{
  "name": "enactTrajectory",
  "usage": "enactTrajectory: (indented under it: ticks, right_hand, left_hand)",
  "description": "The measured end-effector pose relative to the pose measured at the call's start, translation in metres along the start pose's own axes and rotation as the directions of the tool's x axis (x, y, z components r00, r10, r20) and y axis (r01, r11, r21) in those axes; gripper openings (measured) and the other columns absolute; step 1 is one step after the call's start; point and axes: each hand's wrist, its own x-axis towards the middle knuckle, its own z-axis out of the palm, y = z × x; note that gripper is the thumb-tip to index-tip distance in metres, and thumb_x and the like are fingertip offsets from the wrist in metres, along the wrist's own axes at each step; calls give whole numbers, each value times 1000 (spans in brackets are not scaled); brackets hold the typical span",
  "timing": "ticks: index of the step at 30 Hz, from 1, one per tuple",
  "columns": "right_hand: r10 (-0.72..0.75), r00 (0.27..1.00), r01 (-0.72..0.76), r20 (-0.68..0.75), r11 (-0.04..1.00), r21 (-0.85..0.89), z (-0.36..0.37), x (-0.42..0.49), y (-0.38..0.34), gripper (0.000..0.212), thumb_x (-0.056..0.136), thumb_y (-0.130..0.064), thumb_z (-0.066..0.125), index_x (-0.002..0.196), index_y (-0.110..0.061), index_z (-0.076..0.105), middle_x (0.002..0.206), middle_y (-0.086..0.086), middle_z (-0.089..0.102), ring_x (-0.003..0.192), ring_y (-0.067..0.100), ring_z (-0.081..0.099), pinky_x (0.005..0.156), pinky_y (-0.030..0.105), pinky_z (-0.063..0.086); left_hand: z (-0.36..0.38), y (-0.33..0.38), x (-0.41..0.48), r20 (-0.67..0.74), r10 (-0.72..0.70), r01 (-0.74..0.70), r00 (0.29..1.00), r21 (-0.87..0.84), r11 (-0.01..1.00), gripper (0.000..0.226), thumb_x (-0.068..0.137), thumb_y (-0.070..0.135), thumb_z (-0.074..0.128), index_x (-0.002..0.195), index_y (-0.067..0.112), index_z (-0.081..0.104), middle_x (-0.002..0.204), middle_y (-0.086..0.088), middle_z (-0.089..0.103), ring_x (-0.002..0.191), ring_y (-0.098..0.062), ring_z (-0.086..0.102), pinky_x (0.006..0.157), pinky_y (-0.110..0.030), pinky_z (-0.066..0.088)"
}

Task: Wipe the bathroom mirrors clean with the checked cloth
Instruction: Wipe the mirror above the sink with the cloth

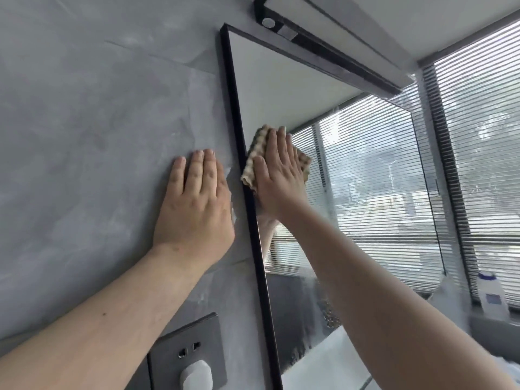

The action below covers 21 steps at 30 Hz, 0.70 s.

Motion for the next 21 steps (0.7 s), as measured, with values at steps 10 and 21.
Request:
enactTrajectory:
  ticks: [10, 21]
  right_hand:
    - [-228, 974, 228, -5, 974, -5, 1, -33, 25, 65, 99, -49, 14, 157, -21, 3, 160, -8, -12, 142, -5, -28, 115, 16, -19]
    - [-167, 985, 166, 42, 986, 9, 8, -66, 61, 60, 99, -51, 10, 152, -30, -12, 162, -9, -21, 150, 6, -18, 123, 30, -10]
  left_hand:
    - [-5, -12, 61, -46, 94, -93, 994, 26, 995, 64, 87, 33, 36, 136, -5, 51, 144, -27, 49, 136, -42, 42, 115, -59, 23]
    - [-2, -12, 55, -34, 78, -75, 996, 81, 994, 68, 96, 39, 25, 152, 0, 31, 159, -21, 28, 148, -37, 23, 120, -56, 10]
